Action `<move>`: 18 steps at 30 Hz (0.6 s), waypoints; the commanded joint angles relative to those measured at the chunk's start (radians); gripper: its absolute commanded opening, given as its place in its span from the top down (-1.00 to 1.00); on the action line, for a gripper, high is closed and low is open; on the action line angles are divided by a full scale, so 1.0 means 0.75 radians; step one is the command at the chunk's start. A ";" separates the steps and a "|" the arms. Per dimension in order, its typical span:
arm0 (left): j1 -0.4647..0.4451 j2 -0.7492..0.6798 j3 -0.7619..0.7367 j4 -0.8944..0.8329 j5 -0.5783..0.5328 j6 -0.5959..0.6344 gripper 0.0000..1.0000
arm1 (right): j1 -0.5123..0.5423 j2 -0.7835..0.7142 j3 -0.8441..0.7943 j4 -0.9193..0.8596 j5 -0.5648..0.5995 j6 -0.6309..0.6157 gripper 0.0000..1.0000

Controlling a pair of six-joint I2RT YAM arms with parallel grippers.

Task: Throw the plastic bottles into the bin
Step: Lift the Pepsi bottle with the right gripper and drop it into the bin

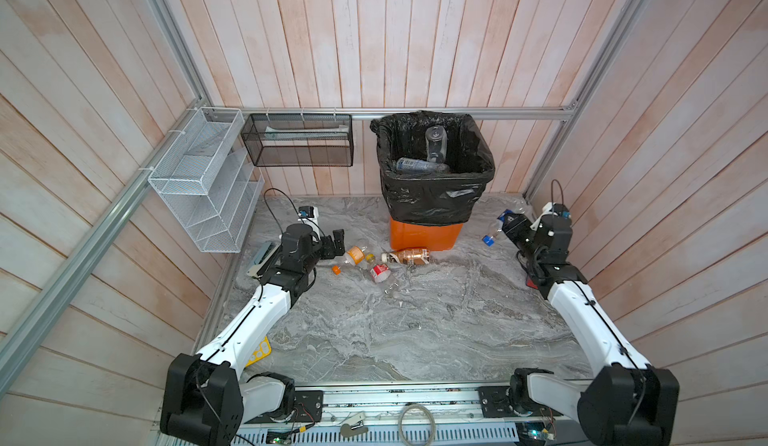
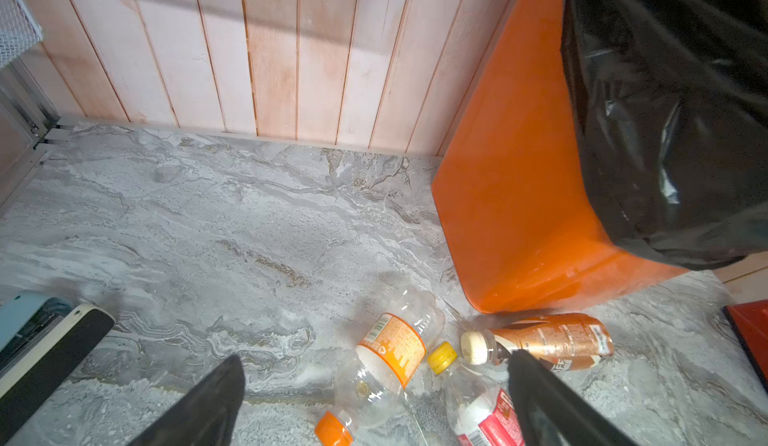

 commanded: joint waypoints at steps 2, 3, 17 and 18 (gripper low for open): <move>0.005 0.007 -0.055 0.023 0.031 -0.035 -0.99 | -0.024 -0.112 0.220 0.003 0.092 -0.130 -0.01; 0.006 0.002 -0.064 0.023 0.036 -0.037 -0.99 | -0.023 -0.114 0.271 0.011 0.097 -0.141 -0.01; 0.004 -0.030 -0.134 0.020 0.075 -0.123 -0.99 | 0.300 0.718 1.466 -0.229 -0.399 -0.307 -0.11; 0.003 -0.031 -0.126 0.008 0.075 -0.125 -0.99 | 0.312 0.795 1.577 -0.352 -0.375 -0.345 -0.21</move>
